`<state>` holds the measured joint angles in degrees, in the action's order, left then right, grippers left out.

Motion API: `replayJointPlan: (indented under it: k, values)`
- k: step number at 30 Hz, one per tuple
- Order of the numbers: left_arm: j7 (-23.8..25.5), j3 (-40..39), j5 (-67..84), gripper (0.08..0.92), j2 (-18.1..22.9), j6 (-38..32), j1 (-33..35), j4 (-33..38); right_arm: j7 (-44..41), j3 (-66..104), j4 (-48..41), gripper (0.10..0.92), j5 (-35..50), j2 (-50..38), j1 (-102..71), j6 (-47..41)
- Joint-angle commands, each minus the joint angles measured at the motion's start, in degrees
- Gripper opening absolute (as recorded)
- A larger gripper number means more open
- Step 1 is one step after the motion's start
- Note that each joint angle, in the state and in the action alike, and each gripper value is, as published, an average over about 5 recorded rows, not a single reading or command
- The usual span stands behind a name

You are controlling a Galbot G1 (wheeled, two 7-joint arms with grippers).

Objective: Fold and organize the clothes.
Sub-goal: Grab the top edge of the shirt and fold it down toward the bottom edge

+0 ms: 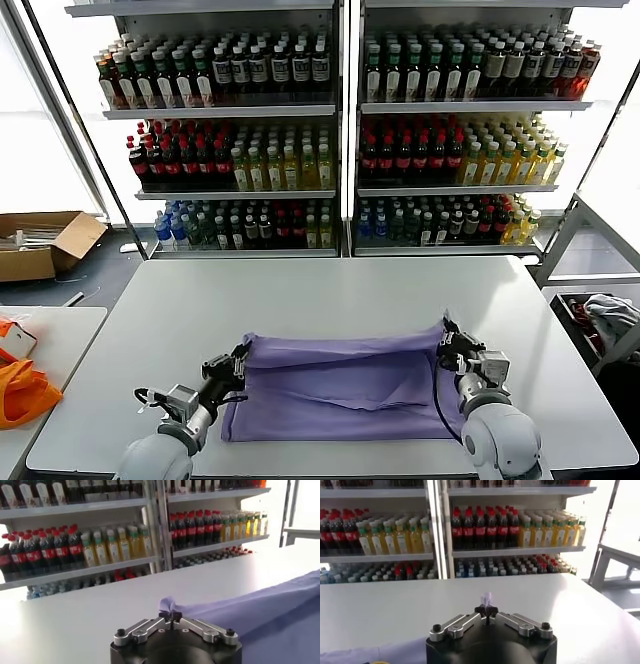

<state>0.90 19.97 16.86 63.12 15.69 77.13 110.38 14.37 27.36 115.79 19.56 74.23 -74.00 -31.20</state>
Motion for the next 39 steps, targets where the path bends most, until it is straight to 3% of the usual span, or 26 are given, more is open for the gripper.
replayJointPlan:
  k: [1,30,33,39]
  values:
    - [1.52,1.11,-4.89,0.085,1.99,-2.00,8.18,1.40,0.46,0.38,1.89,0.110,-0.44,-0.15,-6.51,0.34]
    - [0.83,2.66,-9.99,0.086,4.01,-2.16,9.28,0.97,1.01,-1.77,-4.88,0.112,-4.43,0.98,-6.32,2.20]
    - [0.37,2.63,-10.97,0.108,4.72,-2.25,9.17,1.60,0.78,-1.81,-3.74,0.150,-4.58,0.62,-6.90,1.92]
    - [-0.19,2.69,-11.02,0.264,6.36,-2.70,9.40,6.20,0.05,-1.06,3.80,0.332,-2.33,0.00,-9.08,3.19]
